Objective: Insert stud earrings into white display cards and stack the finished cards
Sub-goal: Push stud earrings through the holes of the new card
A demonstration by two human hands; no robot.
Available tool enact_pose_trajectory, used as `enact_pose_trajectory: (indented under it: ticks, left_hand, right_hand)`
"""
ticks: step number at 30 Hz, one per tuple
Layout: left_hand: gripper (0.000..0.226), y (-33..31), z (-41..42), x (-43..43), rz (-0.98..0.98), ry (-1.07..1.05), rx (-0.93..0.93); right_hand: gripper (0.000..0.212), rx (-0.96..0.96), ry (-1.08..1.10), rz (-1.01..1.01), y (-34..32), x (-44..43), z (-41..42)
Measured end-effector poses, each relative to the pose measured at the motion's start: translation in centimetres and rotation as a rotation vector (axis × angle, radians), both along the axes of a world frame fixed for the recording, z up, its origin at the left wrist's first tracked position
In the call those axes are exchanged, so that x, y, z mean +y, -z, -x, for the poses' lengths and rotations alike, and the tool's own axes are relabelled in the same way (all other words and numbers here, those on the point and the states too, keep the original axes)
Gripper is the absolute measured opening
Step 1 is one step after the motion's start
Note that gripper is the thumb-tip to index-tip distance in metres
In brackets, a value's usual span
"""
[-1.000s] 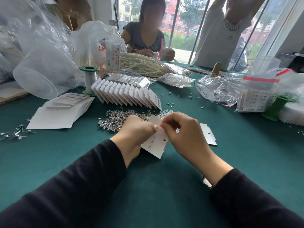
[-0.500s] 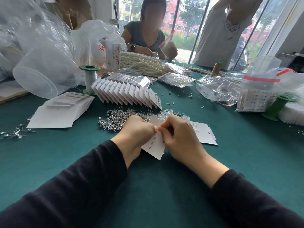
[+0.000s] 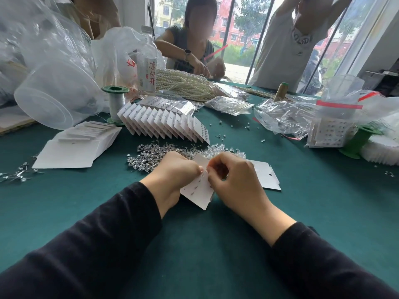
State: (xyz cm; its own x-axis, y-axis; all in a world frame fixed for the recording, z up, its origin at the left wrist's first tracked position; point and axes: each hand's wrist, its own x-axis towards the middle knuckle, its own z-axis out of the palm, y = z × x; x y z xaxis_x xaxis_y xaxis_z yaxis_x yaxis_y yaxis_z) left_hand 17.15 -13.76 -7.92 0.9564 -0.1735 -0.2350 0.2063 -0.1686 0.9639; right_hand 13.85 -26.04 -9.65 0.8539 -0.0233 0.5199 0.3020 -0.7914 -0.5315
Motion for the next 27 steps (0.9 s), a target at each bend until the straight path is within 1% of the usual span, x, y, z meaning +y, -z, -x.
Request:
enact_pose_trajectory:
  ticks: [2,5,10,11,13,15,16,17,19,20,21,22,23,25,27]
  left_hand:
    - [0.006,0.0,0.0,0.0,-0.014,-0.006,-0.011]
    - [0.016,0.2,0.0,0.1,-0.051,-0.016,-0.036]
    - [0.015,0.3,0.0,0.4,-0.03,0.019,-0.034]
    - [0.014,-0.1,0.1,0.5,-0.006,0.027,-0.027]
    - [0.011,-1.0,0.2,0.7,0.124,0.089,0.046]
    - [0.028,-1.7,-0.2,1.1,0.257,0.14,0.104]
    - [0.033,-1.6,-0.5,1.4,0.227,0.123,0.052]
    - [0.032,-1.4,-0.9,1.7,0.085,0.084,-0.082]
    - [0.021,-0.6,-1.8,2.5,-0.442,0.001,-0.484]
    - [0.023,-0.4,-2.0,2.8,-0.652,0.001,-0.619]
    - [0.027,-0.1,-2.2,3.0,-0.778,0.027,-0.669]
    - [0.027,0.2,-2.4,3.1,-0.841,0.064,-0.665]
    - [0.021,0.4,-2.4,3.0,-0.856,0.081,-0.661]
    - [0.009,0.6,-2.4,2.9,-0.833,0.046,-0.712]
    - [0.009,0.8,-2.5,2.8,-0.809,0.004,-0.768]
  right_hand:
    - [0.005,-0.007,-0.012,0.038,0.1,0.3,-0.1]
    - [0.006,0.006,-0.038,0.073,0.2,0.4,-0.1]
    - [0.008,-0.012,-0.056,0.103,0.3,0.5,0.0]
    - [0.009,-0.036,-0.051,0.093,0.2,0.4,0.0]
    - [0.011,-0.113,-0.023,0.039,0.0,0.2,0.0]
    - [0.015,-0.18,0.013,-0.043,-0.3,-0.1,-0.2]
    - [0.018,-0.197,0.029,-0.093,-0.5,-0.3,-0.2]
    - [0.019,-0.192,0.044,-0.159,-0.7,-0.4,-0.3]
    - [0.021,-0.106,0.073,-0.348,-0.9,-0.8,-0.4]
    - [0.023,-0.044,0.078,-0.461,-1.0,-1.0,-0.4]
    - [0.026,0.024,0.066,-0.592,-1.1,-1.1,-0.4]
    - [0.031,0.097,0.032,-0.745,-1.3,-1.1,-0.3]
    - [0.036,0.166,-0.032,-0.908,-1.5,-1.1,-0.2]
    - [0.041,0.279,-0.196,-1.199,-1.6,-1.0,-0.1]
    - [0.034,0.361,-0.31,-1.355,-1.7,-0.9,0.1]
